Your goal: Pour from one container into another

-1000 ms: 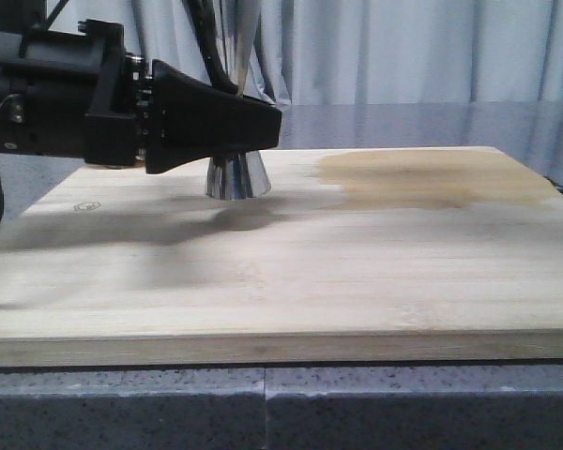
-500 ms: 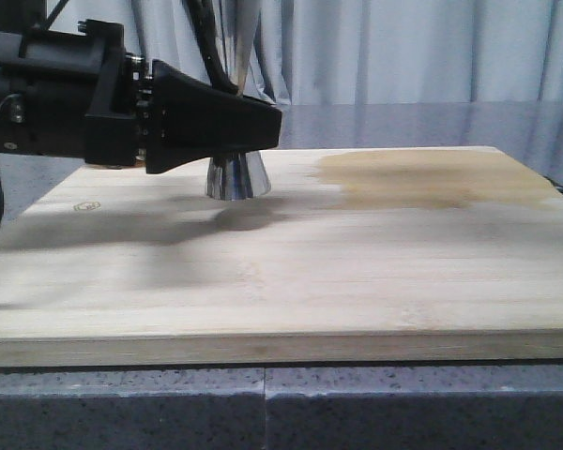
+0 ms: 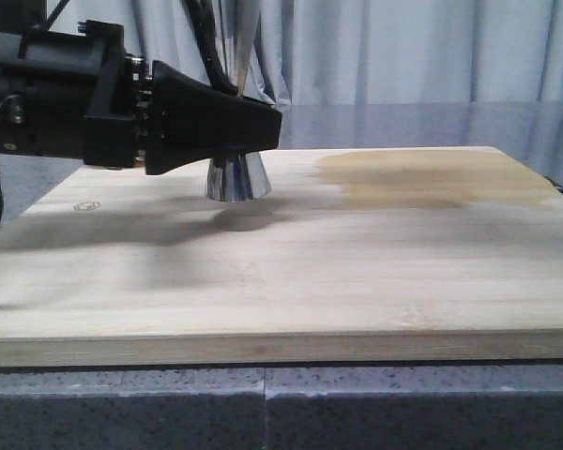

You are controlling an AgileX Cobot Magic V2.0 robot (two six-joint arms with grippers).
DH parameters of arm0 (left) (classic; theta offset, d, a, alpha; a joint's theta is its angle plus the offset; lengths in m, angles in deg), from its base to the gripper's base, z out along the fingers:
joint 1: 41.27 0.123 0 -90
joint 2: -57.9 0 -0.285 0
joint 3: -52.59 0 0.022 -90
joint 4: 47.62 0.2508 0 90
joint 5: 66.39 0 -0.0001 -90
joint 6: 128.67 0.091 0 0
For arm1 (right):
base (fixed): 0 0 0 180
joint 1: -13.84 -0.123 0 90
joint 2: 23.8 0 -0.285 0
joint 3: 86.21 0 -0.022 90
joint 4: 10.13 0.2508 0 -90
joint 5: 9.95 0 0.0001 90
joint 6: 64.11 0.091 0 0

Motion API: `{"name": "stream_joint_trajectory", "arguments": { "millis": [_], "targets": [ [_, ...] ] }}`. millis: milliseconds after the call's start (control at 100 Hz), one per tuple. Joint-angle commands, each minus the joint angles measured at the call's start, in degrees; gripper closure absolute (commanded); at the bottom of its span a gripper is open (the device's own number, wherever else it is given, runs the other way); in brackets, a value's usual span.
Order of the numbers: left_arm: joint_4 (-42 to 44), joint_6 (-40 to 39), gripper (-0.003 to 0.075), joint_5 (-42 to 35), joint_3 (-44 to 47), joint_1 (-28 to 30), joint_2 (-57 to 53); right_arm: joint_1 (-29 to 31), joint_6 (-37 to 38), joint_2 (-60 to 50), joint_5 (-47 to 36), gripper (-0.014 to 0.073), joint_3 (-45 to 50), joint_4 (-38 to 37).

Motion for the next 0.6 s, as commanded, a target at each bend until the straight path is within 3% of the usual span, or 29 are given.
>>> {"name": "stream_joint_trajectory", "arguments": {
  "millis": [0, 590],
  "targets": [
    [-2.09, -0.69, 0.0722, -12.18, -1.10, -0.48, -2.77, -0.16, 0.11, -1.95, -2.55, 0.0421, -2.25, -1.25],
    [-2.09, -0.69, 0.0722, -12.18, -1.10, -0.48, -2.77, -0.16, 0.11, -1.95, -2.40, 0.0421, -2.25, -4.94]
  ]
}}
